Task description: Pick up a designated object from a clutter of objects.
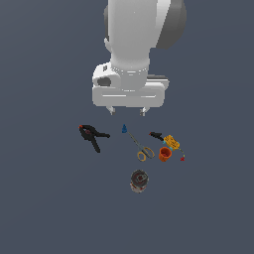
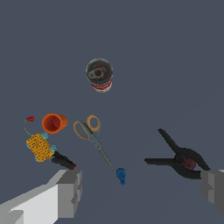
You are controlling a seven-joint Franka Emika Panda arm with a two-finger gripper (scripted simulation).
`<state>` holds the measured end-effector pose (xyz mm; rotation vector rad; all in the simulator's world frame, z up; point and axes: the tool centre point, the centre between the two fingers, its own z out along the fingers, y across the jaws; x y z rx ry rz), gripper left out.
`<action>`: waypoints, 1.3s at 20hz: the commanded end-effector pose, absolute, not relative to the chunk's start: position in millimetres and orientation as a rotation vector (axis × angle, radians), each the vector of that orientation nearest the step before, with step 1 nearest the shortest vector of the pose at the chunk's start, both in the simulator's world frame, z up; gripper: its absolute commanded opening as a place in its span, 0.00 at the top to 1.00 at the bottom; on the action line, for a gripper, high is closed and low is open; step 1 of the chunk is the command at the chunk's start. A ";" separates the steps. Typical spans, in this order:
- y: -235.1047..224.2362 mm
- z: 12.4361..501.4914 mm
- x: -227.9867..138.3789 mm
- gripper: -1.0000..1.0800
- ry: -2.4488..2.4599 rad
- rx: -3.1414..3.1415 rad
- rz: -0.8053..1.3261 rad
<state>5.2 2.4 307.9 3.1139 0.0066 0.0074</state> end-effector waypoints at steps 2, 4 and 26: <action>2.4 308.1 5.2 0.04 0.008 3.113 0.007; 2.6 309.8 5.9 0.04 0.017 3.109 0.008; 55.0 247.8 29.1 0.04 0.113 3.091 0.010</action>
